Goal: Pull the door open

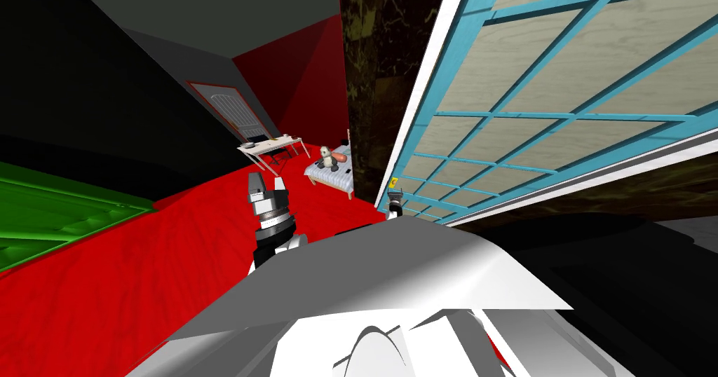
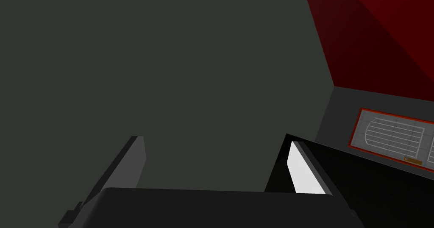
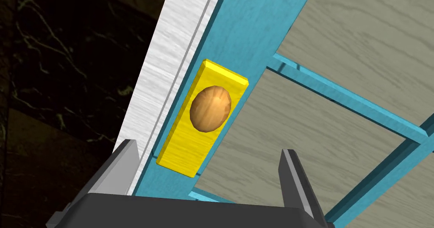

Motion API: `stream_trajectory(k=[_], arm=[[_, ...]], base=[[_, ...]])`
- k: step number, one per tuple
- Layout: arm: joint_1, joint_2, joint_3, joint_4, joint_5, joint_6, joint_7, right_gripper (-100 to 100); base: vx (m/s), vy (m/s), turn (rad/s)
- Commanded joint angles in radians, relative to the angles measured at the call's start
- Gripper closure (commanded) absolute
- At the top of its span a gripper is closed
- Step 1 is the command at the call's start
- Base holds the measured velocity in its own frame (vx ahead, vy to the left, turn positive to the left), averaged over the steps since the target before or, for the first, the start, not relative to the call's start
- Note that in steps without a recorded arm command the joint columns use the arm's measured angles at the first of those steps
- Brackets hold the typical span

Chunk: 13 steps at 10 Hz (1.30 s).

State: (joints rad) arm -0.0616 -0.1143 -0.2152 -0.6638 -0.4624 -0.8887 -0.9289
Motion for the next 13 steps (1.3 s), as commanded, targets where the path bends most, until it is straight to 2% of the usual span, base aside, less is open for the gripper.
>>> stream_trajectory(k=[1, 5, 6, 9, 12, 13], arm=[[-0.003, 0.005, 0.006, 0.001, -0.022, 0.000, -0.050, -100], [-0.010, 0.018, 0.018, 0.003, -0.070, 0.002, -0.153, -100], [-0.010, 0.018, 0.018, 0.003, -0.070, 0.002, -0.166, -100], [-0.015, 0.028, 0.029, 0.004, -0.108, 0.003, -0.257, -100], [-0.018, 0.035, 0.036, 0.005, -0.132, 0.003, -0.311, -100], [-0.019, 0.033, 0.034, 0.008, -0.126, 0.001, -0.299, -100]], base=[[-0.043, -0.005, 0.042], [-0.053, -0.004, 0.050], [-0.042, -0.005, 0.013], [-0.047, -0.012, 0.041], [-0.041, -0.003, 0.032], [-0.018, 0.000, 0.005]])
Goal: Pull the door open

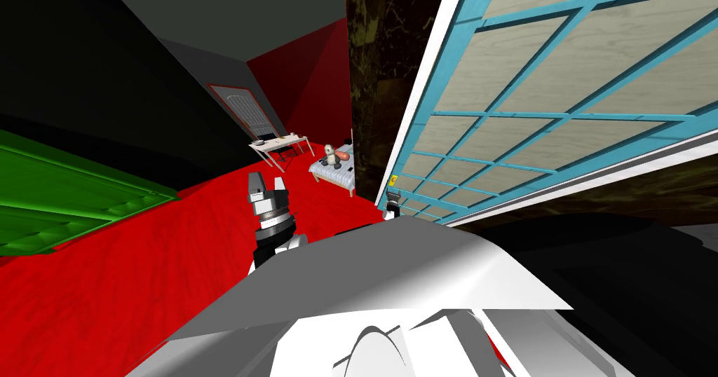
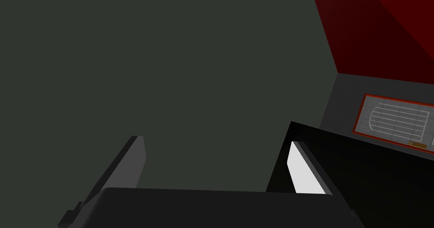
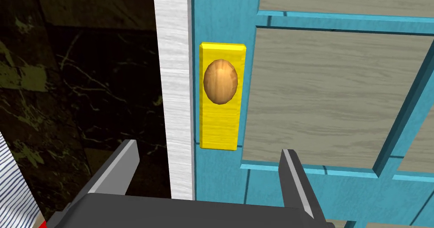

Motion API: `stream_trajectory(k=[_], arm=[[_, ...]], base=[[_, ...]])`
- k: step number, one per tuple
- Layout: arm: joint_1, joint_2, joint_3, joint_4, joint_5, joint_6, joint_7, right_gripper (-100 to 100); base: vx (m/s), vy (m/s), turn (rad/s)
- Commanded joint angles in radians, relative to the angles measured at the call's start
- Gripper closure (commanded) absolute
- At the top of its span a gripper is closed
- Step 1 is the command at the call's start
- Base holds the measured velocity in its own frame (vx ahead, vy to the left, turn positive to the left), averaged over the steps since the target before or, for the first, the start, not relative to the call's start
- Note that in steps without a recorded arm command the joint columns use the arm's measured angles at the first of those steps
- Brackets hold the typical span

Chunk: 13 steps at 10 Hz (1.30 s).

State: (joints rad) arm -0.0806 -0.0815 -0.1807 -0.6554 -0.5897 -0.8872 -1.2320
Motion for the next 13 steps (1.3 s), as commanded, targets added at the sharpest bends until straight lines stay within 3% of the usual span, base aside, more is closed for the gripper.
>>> stream_trajectory(k=[1, 3, 6, 9, 11, 12, 13], arm=[[0.012, -0.027, 0.002, 0.002, -0.002, -0.005, -0.033, -100], [0.021, -0.044, 0.005, 0.005, -0.002, -0.007, -0.056, -100], [0.053, -0.098, 0.014, 0.017, -0.002, -0.011, -0.125, -100], [0.074, -0.135, 0.021, 0.026, 0.000, -0.013, -0.171, -100], [0.095, -0.172, 0.027, 0.035, 0.001, -0.015, -0.218, -100], [0.095, -0.172, 0.027, 0.035, 0.001, -0.015, -0.218, -100], [0.111, -0.200, 0.031, 0.044, 0.004, -0.014, -0.252, -100]], base=[[0.081, 0.017, 0.013], [0.122, 0.005, 0.010], [0.171, 0.005, 0.017], [0.145, -0.016, 0.013], [0.149, 0.000, 0.015], [0.107, 0.006, 0.006], [0.125, 0.011, 0.019]])
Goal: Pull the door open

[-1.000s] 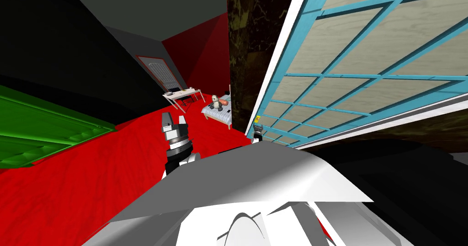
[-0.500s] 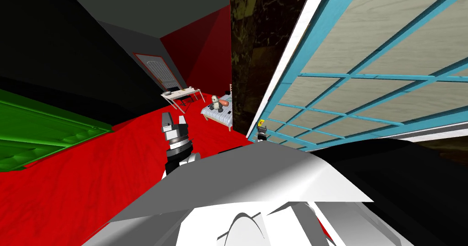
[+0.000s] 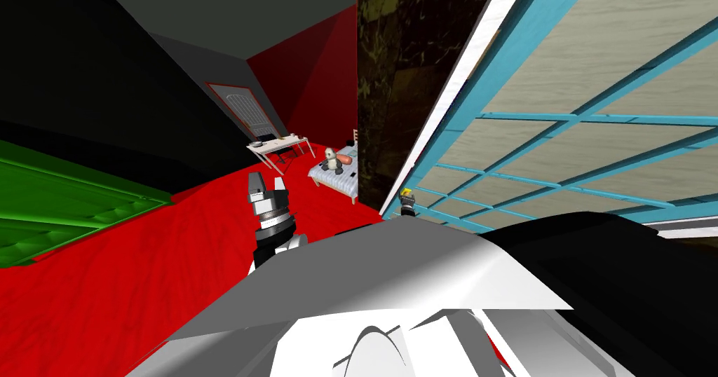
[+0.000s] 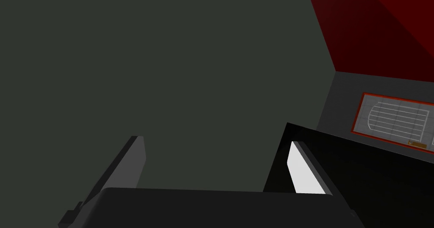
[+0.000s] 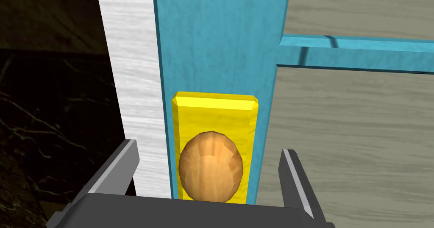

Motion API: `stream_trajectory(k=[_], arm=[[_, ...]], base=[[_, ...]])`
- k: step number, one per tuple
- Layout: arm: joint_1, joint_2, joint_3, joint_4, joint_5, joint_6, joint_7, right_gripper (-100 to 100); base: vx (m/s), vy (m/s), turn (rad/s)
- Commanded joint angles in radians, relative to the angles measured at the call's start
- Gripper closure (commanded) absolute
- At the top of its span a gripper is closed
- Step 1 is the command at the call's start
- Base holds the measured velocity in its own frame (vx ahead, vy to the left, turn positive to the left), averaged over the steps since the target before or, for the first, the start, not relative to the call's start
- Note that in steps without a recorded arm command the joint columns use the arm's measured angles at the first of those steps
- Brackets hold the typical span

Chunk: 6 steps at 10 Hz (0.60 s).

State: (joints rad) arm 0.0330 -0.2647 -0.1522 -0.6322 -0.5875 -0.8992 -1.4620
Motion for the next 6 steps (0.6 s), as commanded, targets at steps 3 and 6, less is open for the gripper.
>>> stream_trajectory(k=[3, 6], arm=[[-0.003, -0.017, 0.004, 0.025, 0.002, -0.004, -0.020, 100], [-0.003, -0.017, 0.004, 0.025, 0.002, -0.004, -0.020, 100]], base=[[0.060, -0.002, -0.003], [-0.015, -0.002, 0.005]])
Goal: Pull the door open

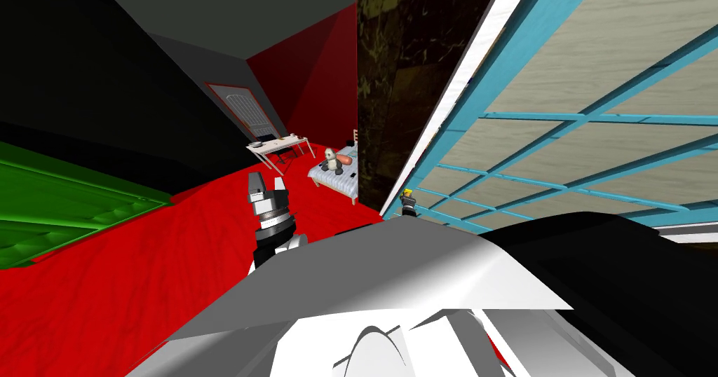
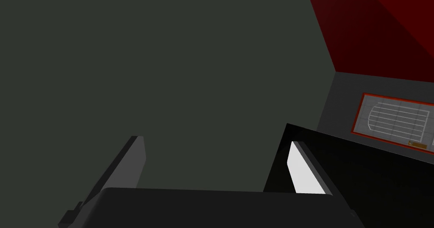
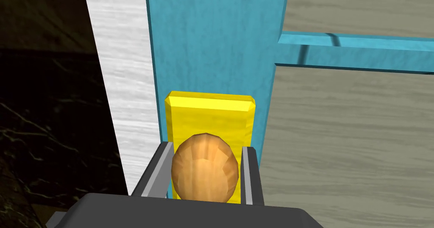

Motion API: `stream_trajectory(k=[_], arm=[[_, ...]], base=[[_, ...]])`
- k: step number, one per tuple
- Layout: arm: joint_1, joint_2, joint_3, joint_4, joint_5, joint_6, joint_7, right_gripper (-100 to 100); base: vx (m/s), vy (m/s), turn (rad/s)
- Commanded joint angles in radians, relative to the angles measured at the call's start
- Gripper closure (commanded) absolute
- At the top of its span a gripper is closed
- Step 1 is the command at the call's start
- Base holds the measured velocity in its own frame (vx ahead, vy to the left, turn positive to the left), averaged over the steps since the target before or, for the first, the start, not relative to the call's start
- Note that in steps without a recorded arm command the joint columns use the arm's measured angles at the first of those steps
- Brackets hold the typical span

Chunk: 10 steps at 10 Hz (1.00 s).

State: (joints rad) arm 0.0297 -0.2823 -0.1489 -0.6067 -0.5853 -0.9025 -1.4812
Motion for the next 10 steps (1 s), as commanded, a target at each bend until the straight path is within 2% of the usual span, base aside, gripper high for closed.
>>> stream_trajectory(k=[1, 2, 3, 4, 10], arm=[[0.000, 0.001, 0.001, -0.001, 0.000, -0.001, -0.001, 100], [0.000, 0.001, 0.001, -0.001, 0.000, -0.001, -0.001, 100], [0.003, -0.004, 0.019, -0.007, 0.012, 0.002, -0.014, 100], [0.003, -0.004, 0.024, -0.009, 0.015, 0.003, -0.017, 100], [0.014, -0.020, 0.103, -0.040, 0.065, 0.012, -0.073, 100]], base=[[0.000, 0.000, 0.000], [0.000, 0.000, 0.000], [-0.149, 0.018, 0.050], [-0.209, 0.005, 0.058], [-0.249, 0.022, 0.067]])
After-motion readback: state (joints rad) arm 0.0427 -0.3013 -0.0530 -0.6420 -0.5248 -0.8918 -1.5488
